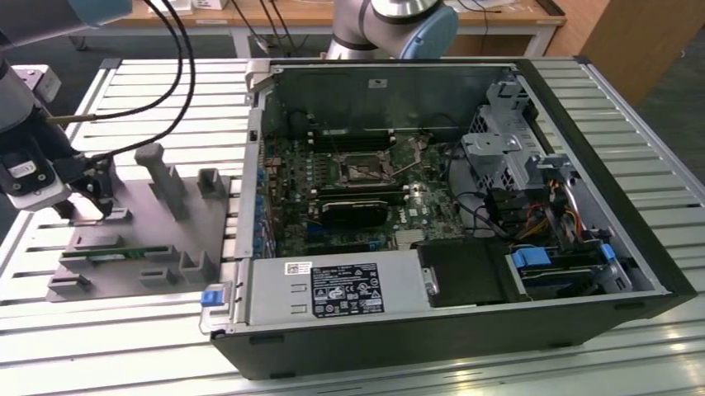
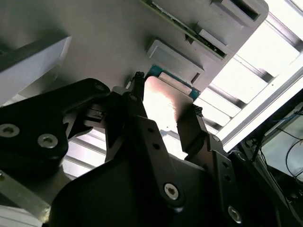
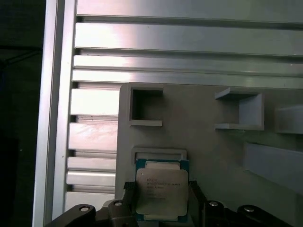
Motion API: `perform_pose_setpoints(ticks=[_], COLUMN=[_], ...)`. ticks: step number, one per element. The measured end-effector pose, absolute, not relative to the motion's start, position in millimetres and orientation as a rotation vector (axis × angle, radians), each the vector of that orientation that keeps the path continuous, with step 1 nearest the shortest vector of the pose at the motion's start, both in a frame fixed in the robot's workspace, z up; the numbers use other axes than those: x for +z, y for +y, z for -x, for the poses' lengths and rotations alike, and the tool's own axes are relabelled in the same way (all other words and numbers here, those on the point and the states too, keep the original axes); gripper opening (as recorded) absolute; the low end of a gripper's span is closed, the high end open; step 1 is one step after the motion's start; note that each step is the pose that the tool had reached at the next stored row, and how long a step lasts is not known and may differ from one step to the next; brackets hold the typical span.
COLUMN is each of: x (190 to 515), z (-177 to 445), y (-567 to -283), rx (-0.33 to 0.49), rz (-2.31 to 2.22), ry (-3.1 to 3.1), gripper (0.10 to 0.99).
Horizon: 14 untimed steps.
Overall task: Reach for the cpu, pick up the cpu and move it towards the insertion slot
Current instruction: 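Pick up the cpu and move it towards the insertion slot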
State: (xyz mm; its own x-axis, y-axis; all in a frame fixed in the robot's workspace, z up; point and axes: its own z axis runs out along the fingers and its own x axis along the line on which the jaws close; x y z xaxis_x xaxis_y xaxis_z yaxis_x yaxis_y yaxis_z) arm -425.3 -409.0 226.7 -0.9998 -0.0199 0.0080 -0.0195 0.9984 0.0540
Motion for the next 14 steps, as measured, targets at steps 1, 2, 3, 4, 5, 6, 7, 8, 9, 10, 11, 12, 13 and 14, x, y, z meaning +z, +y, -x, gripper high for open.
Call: perform_pose_setpoints(ticks=[1,2,3,4,5,6,7,8,9,10,11,12,13,14], x=[227.9,228.8,229.6,230.5,231.4,232.3,233.3,234.4,235.4,236.4,237.3,238.1,238.8,239.5], z=[425.3,425.2,425.2,425.2,425.2,425.3,425.2,425.2,425.2,425.2,425.2,425.3,425.2,425.2], y=[-409.0,-409.0,-409.0,-409.0,-409.0,-409.0,-409.0,-409.0,-409.0,-409.0,-409.0,-409.0,-409.0,-409.0], rx=[-0.084,-0.085,-0.085,-0.084,-0.085,-0.085,-0.085,-0.085,-0.085,-0.085,-0.085,-0.085,-0.085,-0.085], rz=[-0.031,-0.031,-0.031,-0.031,-0.031,-0.031,-0.031,-0.031,-0.031,-0.031,-0.031,-0.031,-0.031,-0.031], ry=[-3.132,-3.132,-3.132,-3.132,-3.132,-3.132,-3.132,-3.132,-3.132,-3.132,-3.132,-3.132,-3.132,-3.132], gripper=[0.529,0.529,0.529,0.529,0.529,0.529,0.529,0.529,0.529,0.529,0.529,0.529,0.529,0.529])
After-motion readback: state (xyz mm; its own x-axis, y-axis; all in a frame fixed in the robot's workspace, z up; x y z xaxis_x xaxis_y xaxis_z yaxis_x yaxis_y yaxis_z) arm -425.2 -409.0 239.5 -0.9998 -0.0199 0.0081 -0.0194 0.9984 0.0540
